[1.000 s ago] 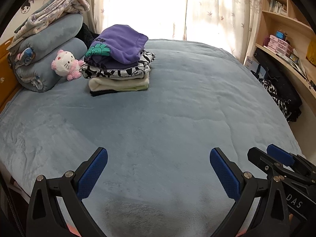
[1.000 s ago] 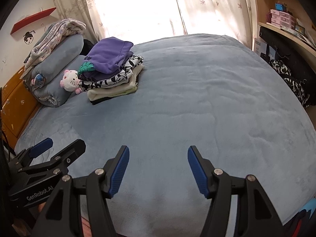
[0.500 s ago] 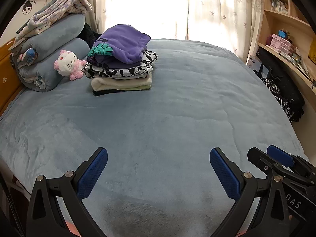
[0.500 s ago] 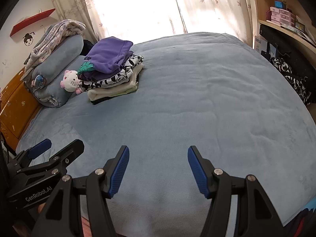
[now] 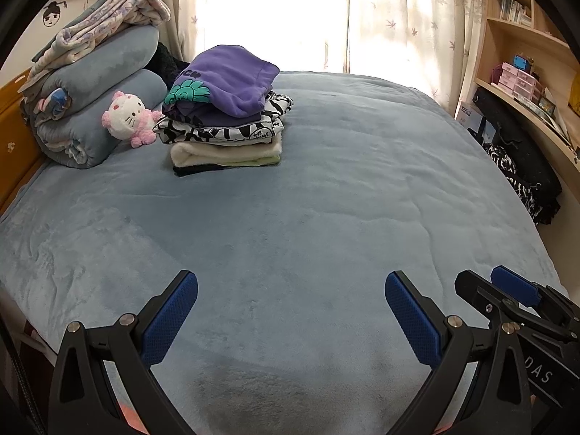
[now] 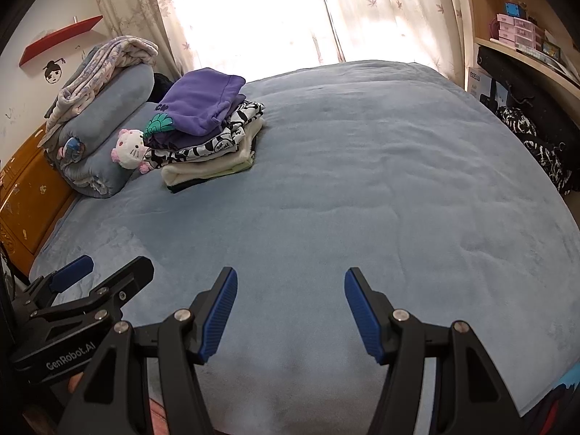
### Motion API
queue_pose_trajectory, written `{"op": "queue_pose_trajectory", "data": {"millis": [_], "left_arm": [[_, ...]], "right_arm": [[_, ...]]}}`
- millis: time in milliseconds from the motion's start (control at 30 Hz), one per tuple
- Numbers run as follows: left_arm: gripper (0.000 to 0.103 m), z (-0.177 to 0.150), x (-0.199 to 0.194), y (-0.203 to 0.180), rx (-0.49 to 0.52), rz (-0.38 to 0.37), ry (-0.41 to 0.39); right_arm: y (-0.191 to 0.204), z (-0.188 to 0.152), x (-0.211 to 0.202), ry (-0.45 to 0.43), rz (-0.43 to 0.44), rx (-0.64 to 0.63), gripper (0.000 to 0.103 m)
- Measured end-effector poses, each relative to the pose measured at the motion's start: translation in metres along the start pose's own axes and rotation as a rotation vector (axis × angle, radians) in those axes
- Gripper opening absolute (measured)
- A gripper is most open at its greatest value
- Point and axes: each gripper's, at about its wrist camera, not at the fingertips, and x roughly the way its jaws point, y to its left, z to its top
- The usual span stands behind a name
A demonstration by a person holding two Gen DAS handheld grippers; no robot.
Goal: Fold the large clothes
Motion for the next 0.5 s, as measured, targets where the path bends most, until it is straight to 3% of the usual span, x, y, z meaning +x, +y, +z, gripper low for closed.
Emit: {"op": "queue_pose_trajectory", "data": {"millis": [500], "left_arm": [[0.102, -0.0014, -0.0054, 0.0000, 0.008, 0.011, -0.018]], "right_arm": [[0.0020, -0.0001, 0.0010, 0.002, -0.004, -0.002, 0.062]]}}
